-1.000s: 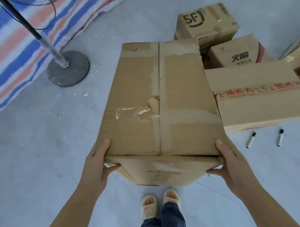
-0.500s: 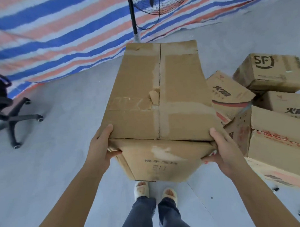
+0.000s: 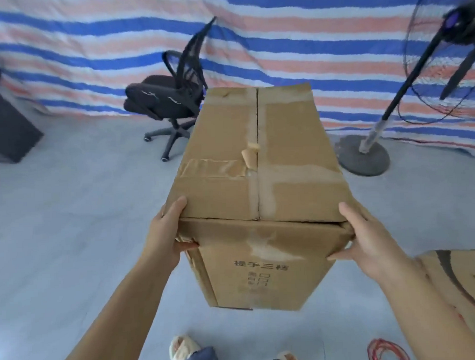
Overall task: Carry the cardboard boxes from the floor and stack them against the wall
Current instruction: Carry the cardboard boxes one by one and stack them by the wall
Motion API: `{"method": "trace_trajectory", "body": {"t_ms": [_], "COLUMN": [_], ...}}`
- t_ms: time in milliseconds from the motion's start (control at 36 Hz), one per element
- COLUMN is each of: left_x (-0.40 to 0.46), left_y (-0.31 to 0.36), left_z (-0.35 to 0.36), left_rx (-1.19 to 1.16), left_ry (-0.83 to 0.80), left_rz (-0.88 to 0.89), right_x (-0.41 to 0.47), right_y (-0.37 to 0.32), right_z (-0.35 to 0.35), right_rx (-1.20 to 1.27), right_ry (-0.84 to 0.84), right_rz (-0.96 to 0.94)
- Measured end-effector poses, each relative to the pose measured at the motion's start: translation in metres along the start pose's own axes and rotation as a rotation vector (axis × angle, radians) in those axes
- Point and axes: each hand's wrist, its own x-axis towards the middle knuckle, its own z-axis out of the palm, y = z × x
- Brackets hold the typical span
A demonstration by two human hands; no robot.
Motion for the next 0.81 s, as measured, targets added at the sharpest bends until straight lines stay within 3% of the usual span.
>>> {"method": "trace_trajectory", "body": {"t_ms": [444,806], "left_x": [0.047,0.077], "left_y": [0.081,0.114], "left_z": [-0.299,-0.417], "left_rx": [-0.206,-0.369], "left_ry": [0.366,0.602], "left_rz": [0.056,0.076], "right_x": [-0.010,0.000], "right_y": [-0.009,-0.018], "right_z": [0.337,0.517], "right_rx": [-0.172,-0.343], "right_ry": [-0.398,-0.623], "right_rz": [0.013,0.018]}}
